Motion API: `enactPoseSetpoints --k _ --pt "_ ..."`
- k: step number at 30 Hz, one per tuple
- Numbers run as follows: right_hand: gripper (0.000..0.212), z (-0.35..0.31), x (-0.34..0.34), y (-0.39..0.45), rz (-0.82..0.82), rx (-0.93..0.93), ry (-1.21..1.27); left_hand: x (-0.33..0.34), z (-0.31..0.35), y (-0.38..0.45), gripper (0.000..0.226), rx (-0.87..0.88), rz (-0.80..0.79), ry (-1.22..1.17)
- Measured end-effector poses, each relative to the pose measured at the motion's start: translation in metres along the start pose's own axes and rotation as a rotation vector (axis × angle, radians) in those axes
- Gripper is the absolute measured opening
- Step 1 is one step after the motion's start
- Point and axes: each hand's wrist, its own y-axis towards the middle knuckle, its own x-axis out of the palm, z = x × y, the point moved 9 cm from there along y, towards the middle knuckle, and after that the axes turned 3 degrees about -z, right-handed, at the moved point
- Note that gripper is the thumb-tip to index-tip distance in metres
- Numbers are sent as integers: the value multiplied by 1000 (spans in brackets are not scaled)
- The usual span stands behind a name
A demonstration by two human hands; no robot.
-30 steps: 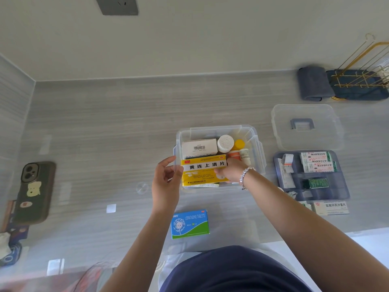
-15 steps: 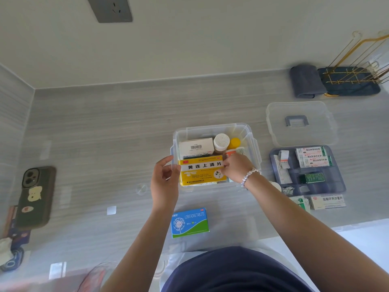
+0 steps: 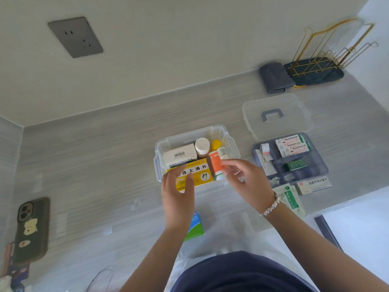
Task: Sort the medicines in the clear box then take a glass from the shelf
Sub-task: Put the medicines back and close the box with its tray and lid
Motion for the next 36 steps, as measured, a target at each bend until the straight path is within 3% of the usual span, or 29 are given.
enactPoseSetpoints --k 9,18,30,36 --pt "22 81 -66 -31 129 198 55 106 22 -30 14 -24 -279 26" --pt "21 189 -115 -47 1 331 -89 211 0 -69 10 -214 -399 27" --pt "28 275 -131 -51 -244 352 -159 237 -16 -97 8 -289 -123 113" --pt "30 285 -133 -48 -221 370 -252 240 -35 -107 7 -362 -78 133"
